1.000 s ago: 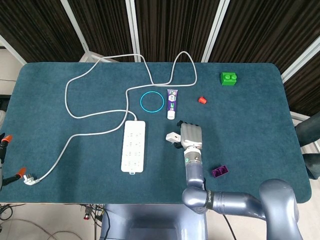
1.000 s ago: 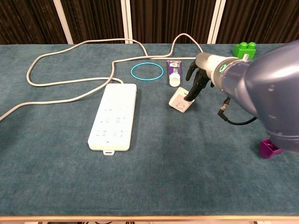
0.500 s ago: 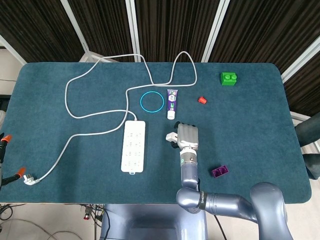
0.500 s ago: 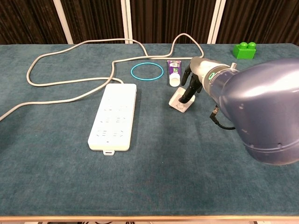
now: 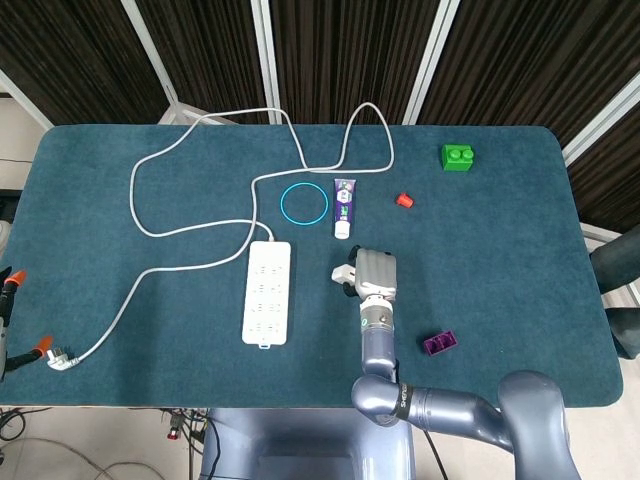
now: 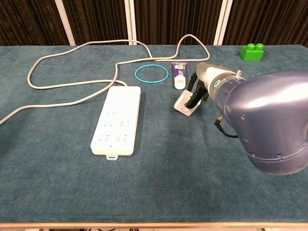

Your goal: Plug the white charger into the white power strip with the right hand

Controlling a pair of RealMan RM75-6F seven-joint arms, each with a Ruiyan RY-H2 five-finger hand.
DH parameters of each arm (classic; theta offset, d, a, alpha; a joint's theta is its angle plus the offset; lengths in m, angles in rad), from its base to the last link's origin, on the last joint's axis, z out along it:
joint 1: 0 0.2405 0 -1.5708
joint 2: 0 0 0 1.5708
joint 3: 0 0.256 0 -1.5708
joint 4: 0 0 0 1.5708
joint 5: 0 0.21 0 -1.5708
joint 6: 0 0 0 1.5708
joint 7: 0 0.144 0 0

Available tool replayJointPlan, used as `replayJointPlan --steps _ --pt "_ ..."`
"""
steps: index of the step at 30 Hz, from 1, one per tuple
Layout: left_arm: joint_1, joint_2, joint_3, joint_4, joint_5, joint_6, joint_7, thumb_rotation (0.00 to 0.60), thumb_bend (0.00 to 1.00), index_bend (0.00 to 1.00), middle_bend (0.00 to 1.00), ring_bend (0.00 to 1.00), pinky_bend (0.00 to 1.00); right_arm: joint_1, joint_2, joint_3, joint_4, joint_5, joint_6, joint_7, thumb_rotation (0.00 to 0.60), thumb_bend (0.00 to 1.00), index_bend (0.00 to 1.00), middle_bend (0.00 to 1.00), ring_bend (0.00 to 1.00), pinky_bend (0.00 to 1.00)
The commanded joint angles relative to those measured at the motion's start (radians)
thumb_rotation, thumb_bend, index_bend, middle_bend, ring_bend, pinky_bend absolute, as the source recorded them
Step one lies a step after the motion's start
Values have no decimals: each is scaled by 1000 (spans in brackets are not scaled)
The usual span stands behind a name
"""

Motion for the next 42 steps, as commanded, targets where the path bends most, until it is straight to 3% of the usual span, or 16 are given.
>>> replayJointPlan --steps 1,11,30,37,42 --pt "0 0 0 0 0 -1 1 600 153 102 0 0 0 -2 -6 6 9 -5 -2 -2 600 362 401 457 474 318" --pt "2 0 -3 0 -1 9 1 600 154 102 0 0 0 -16 -22 15 36 -15 -21 -10 600 362 425 470 489 319" --pt "-2 -3 -1 0 -8 -1 11 600 154 102 0 0 0 -35 -49 45 71 -70 -56 26 600 458 617 545 538 344" --pt "-2 -1 -1 -2 -9 -2 9 600 154 102 0 0 0 -30 8 59 5 -96 -85 -1 600 469 675 556 544 344" --pt "0 3 0 -5 -7 1 5 600 154 102 0 0 0 3 116 58 -119 -36 -130 -146 600 469 696 559 544 344"
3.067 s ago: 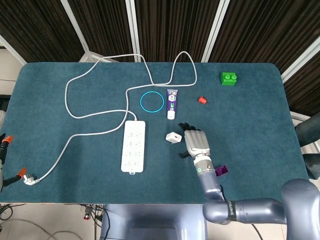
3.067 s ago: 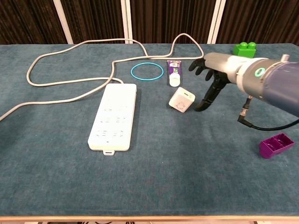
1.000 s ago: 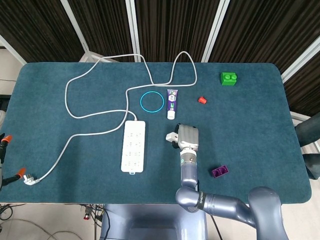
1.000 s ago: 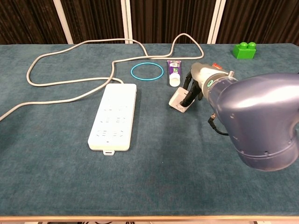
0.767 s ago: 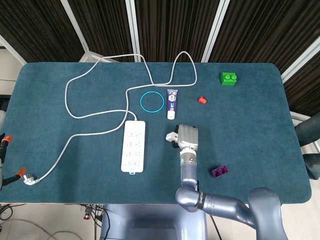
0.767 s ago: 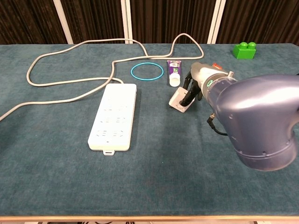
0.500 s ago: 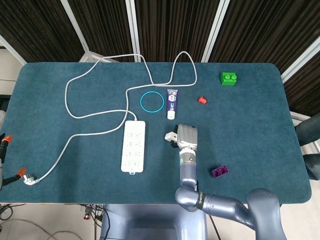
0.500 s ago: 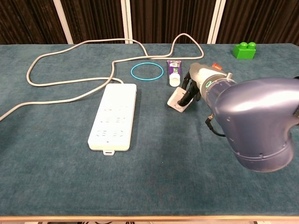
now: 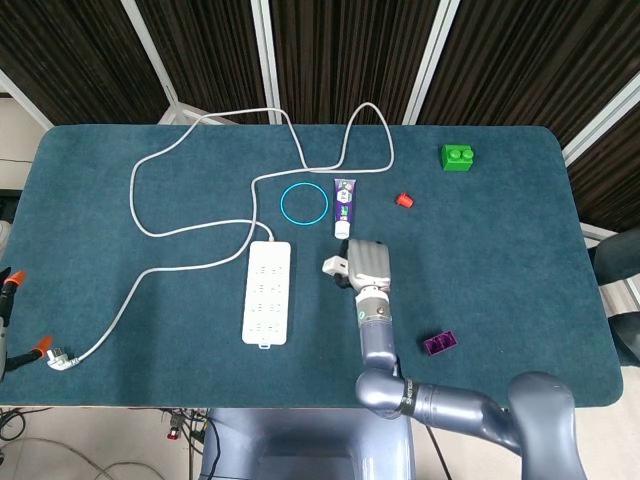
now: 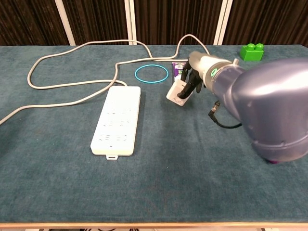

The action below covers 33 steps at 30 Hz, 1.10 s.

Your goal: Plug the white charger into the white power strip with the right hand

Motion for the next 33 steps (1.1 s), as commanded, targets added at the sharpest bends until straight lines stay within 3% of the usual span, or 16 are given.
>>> replayJointPlan --steps 1,10,18,33 --pt "1 1 0 0 1 1 -2 600 153 102 0 0 0 28 87 0 -101 57 -39 -107 600 469 697 559 544 344" --pt "1 -7 -8 3 -11 10 11 600 153 102 0 0 0 84 160 -15 -199 119 -66 -195 600 470 706 562 544 344" --pt "3 -6 -7 2 -10 11 9 600 154 102 0 0 0 171 146 -22 -213 143 -45 -241 600 470 706 562 544 344" --pt "0 -1 -13 6 -23 3 -1 600 153 102 0 0 0 288 50 -8 -75 172 -32 -234 600 471 706 564 544 344"
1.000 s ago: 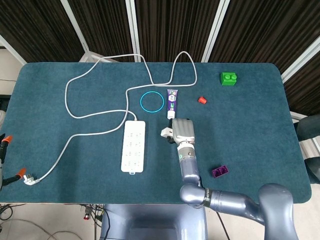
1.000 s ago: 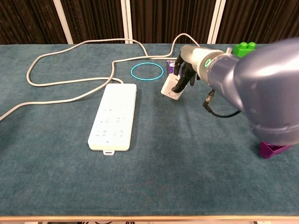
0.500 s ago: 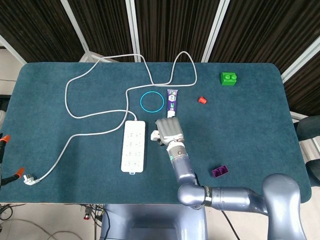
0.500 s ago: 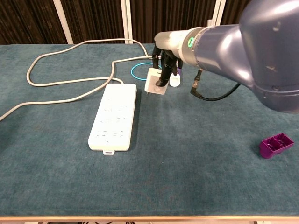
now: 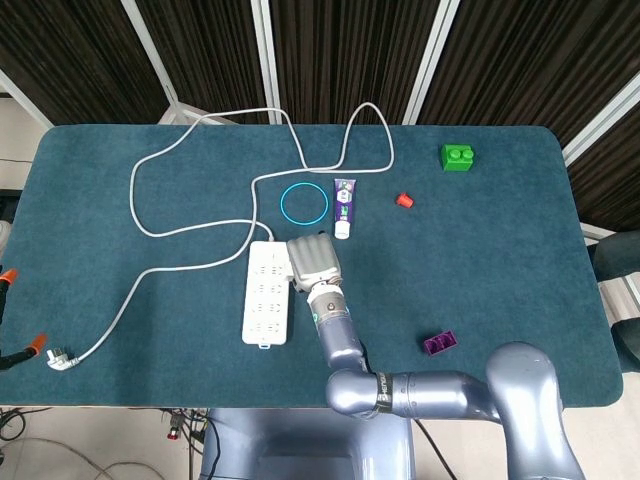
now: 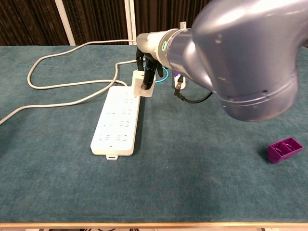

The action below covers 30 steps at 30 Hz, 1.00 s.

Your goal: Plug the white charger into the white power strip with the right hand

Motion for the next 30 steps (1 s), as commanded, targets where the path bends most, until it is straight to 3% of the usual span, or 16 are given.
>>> replayJointPlan --steps 1,30 --pt "-1 0 0 1 -1 -2 1 600 153 102 0 0 0 20 -17 2 34 5 -6 3 600 471 706 564 544 344" --pt "-5 -13 -1 5 -8 -2 31 600 154 102 0 0 0 98 -124 8 258 -18 -82 61 600 471 706 566 544 344"
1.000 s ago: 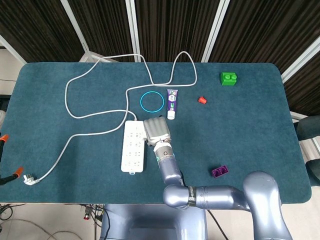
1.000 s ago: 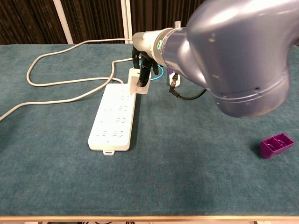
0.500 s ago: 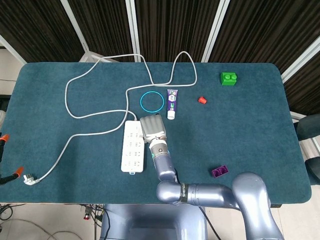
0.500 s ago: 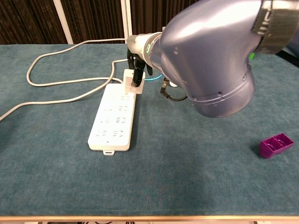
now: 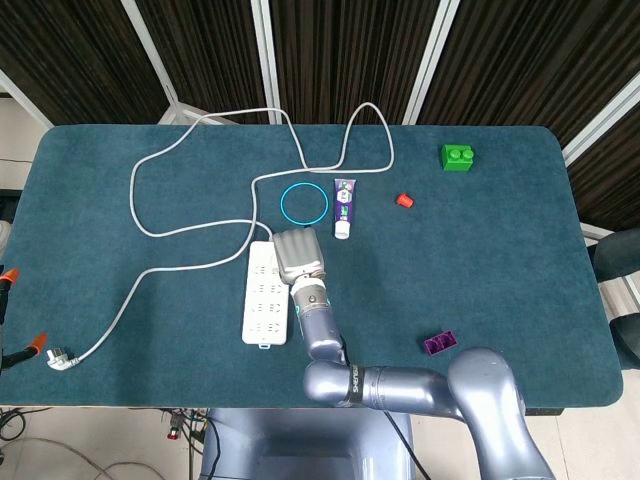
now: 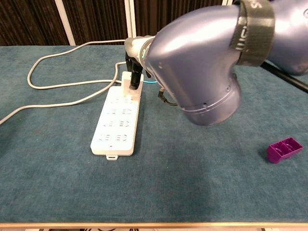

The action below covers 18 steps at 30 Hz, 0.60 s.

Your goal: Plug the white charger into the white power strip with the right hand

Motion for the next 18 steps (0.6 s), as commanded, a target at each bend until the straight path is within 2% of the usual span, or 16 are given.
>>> replayJointPlan --steps 1,18 --pt "-1 -1 0 0 0 -1 1 600 154 102 0 0 0 6 -10 1 17 -3 -10 4 600 471 706 566 544 344" --pt "0 1 -2 1 -5 1 0 600 154 102 0 0 0 9 -44 -12 73 -34 -32 17 600 470 708 566 544 344"
